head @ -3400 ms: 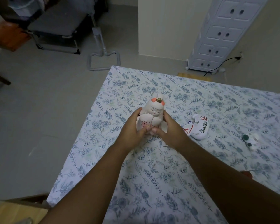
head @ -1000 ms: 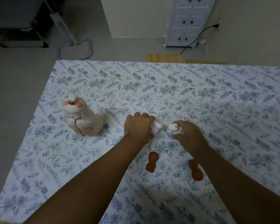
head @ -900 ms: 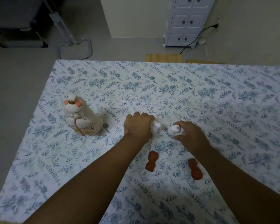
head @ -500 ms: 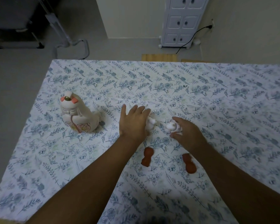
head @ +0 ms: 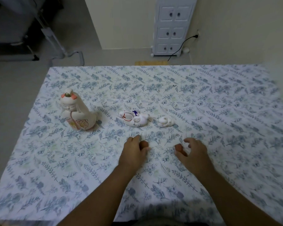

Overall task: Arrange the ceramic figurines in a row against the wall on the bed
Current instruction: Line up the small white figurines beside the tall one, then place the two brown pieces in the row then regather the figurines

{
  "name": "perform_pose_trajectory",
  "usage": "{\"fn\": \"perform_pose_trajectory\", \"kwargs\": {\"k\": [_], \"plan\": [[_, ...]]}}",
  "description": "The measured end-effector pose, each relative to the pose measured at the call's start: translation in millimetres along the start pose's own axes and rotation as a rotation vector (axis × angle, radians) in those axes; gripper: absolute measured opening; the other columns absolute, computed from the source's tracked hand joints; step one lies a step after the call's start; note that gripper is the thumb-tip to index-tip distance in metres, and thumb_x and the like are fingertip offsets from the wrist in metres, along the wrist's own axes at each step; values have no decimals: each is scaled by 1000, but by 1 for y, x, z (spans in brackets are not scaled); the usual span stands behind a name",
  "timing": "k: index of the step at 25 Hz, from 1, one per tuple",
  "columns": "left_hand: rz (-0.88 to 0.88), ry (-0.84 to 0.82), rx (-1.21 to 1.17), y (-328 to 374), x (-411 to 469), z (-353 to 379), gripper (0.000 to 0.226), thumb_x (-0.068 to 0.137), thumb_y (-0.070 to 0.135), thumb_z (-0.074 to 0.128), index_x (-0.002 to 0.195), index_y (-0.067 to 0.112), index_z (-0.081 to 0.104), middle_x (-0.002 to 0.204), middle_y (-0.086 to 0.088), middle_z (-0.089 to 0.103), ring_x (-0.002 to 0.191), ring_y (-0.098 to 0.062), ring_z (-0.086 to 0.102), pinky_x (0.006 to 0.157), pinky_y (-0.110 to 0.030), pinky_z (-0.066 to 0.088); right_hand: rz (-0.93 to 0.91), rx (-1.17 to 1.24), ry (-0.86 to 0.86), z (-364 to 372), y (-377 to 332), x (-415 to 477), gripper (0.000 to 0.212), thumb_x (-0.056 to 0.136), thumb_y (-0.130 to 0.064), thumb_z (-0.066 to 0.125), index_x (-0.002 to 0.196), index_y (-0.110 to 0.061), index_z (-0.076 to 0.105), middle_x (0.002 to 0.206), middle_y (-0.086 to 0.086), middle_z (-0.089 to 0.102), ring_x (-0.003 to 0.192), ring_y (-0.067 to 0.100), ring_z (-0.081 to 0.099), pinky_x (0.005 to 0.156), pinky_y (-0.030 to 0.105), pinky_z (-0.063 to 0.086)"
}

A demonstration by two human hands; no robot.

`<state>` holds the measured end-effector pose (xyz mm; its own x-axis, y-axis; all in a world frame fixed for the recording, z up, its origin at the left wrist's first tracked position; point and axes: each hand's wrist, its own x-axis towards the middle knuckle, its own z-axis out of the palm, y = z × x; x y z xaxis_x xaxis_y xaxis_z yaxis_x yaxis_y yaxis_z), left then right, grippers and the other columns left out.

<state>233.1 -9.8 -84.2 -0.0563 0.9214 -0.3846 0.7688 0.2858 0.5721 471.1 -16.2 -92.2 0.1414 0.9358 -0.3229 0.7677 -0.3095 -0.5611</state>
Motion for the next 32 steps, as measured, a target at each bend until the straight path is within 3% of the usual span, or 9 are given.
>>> {"fn": "perform_pose_trajectory", "kwargs": {"k": [5,9,12,14,16,19,24,28,32], "plan": [[-9,38,-87,-4,-4,10,30,88,28,74,117,19,69,103,-4,56,93,-22,59,78,-27,44,113,87,-83,6,15,-10,42,70,-31,89,96,-15,60,91,4,64,79,18,64,68,33,54],[-31,52,-218,-2,-10,10,23,83,23,79,102,31,68,96,11,67,87,-11,66,73,-31,57,120,209,-25,2,21,-12,30,72,-29,88,84,-30,61,74,-8,66,64,5,64,52,18,44],[-55,40,-315,6,-11,13,24,82,18,79,89,36,64,93,11,73,77,-5,70,65,-38,63,160,381,31,-6,27,-7,31,75,-27,87,92,-35,63,82,-13,71,72,-1,69,57,12,46],[-27,47,-348,18,-7,19,25,83,18,78,88,37,62,90,12,73,74,1,69,61,-35,62,181,495,79,-15,32,2,37,76,-21,86,107,-29,67,94,-8,73,83,4,70,65,16,51],[34,54,-354,38,-1,26,31,83,21,79,100,41,63,90,14,71,78,3,68,66,-26,59,173,581,130,-29,37,13,44,77,-16,86,116,-27,68,102,-5,73,92,7,69,76,23,54],[152,84,-329,76,14,42,43,82,17,79,124,24,68,98,7,71,88,-6,66,80,-28,57,108,620,184,-49,44,35,46,77,-10,85,114,-29,66,106,-8,70,100,6,66,84,26,54],[188,123,-356,133,54,71,22,78,13,79,96,20,69,95,5,68,89,-9,64,80,-36,58,-89,556,24,-79,60,90,47,83,2,76,103,-39,68,109,-4,74,106,14,70,92,32,57],[160,135,-447,153,80,89,23,78,14,77,84,21,55,83,7,69,80,-10,65,74,-33,58,-221,392,-66,-90,73,123,47,80,5,75,107,-34,72,108,-8,72,103,7,69,90,27,57],[109,164,-429,149,88,109,32,78,15,80,85,27,51,79,11,69,75,-8,67,68,-34,58,-256,450,-97,-81,75,130,56,75,-1,83,104,-46,66,114,-11,62,103,0,64,84,14,53]]}}
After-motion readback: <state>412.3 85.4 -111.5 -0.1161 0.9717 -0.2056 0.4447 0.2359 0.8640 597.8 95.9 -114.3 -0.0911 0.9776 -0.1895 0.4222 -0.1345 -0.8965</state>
